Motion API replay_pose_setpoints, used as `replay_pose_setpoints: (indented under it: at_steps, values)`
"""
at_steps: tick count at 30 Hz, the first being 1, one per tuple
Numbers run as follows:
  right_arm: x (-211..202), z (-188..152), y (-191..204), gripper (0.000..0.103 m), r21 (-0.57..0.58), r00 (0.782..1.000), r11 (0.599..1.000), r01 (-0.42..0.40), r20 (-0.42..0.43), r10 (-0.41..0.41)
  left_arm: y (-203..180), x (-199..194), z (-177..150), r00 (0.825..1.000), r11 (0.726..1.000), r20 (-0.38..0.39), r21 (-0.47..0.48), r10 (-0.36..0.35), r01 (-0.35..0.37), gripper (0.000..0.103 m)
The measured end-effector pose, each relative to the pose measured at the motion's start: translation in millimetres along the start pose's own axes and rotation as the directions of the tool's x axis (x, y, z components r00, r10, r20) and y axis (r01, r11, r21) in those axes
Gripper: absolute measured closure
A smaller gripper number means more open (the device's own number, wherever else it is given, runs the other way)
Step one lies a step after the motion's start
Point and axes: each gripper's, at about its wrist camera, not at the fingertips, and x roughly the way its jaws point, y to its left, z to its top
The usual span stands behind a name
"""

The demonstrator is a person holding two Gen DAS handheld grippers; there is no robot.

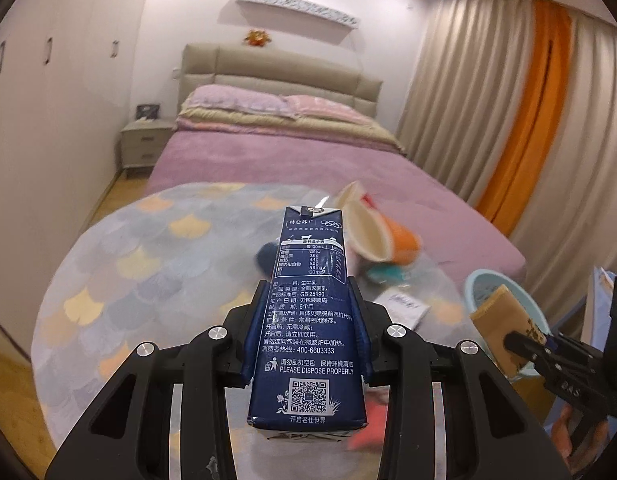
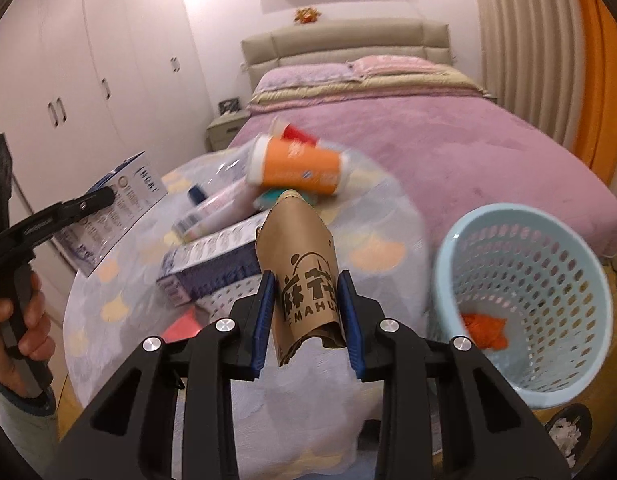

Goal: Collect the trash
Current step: 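Carry both items over the wastebasket and open both tools to drop them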

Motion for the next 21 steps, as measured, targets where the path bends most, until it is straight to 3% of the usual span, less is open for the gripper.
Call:
replay_pose_setpoints:
  at_steps: [5,12,15,18,21]
  values:
    - [-14.6,7.7,-28.8,0.074,0.063,0.998,0.996,0.057,0.036,-0.059,-31.7,0.1,9.1,0.995,0.994,0.020,0.032,-0.103,0.102,0.068]
    - [-28.4,11.1,-95.0,0.074,0.206,0.986,0.966,0.154,0.029,-0.163,-99.9,32.2,11.4,0.976,0.970,-0.040,0.105,-0.216,0.219,0.068]
    - [-29.1,8.9,-128.6,0.074,0.282,0.978,0.937,0.204,-0.011,-0.210,-129.4,55.3,7.0,0.957,0.952,-0.097,0.110,-0.275,0.285,0.068]
    - [-28.6,4.6,-158.3,0.074,0.343,0.966,0.904,0.255,-0.051,-0.253,-162.2,79.9,0.7,0.926,0.926,-0.157,0.109,-0.344,0.363,0.068]
    - [-27.1,0.1,-180.2,0.074,0.378,0.950,0.872,0.310,-0.081,-0.303,-196.5,103.9,-6.7,0.906,0.909,-0.203,0.119,-0.372,0.400,0.068]
